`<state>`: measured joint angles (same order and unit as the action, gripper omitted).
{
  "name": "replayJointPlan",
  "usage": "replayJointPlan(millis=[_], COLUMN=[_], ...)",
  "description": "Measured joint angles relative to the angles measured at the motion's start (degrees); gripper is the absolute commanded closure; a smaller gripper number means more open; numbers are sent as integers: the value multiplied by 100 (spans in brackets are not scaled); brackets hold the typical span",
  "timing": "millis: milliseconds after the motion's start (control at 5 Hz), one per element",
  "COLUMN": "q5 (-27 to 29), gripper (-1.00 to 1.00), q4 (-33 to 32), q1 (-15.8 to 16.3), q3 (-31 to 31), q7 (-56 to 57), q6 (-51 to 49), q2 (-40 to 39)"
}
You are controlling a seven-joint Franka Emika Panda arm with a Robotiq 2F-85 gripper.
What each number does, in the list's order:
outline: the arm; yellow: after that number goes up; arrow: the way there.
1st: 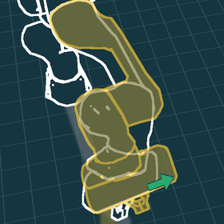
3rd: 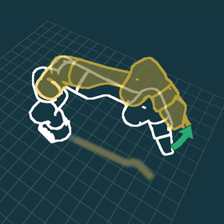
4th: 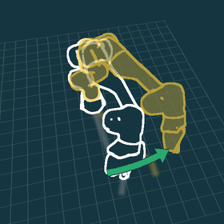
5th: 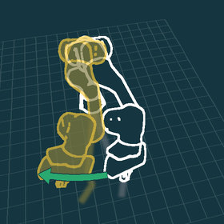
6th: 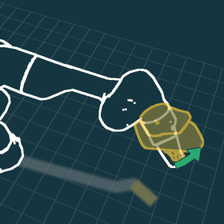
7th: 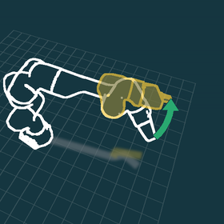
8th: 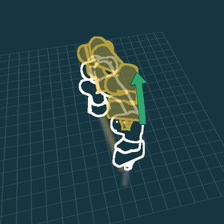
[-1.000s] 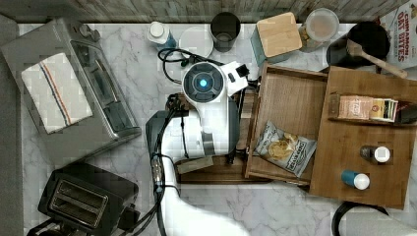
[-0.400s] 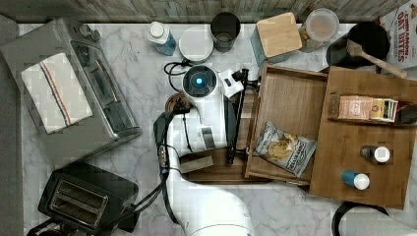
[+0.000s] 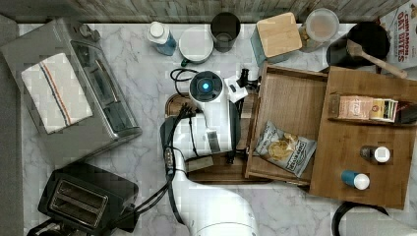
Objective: Close the drawer.
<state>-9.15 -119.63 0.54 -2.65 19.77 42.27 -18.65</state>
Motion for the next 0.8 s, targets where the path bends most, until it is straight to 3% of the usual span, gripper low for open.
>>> replayJointPlan(millis=[400, 800], q5=[91, 611], gripper=[100, 100], q4=[-11, 0], q1=[-190, -524], q3=[93, 144], q7=[860, 1700], q6=[101, 31], q2=[0, 15])
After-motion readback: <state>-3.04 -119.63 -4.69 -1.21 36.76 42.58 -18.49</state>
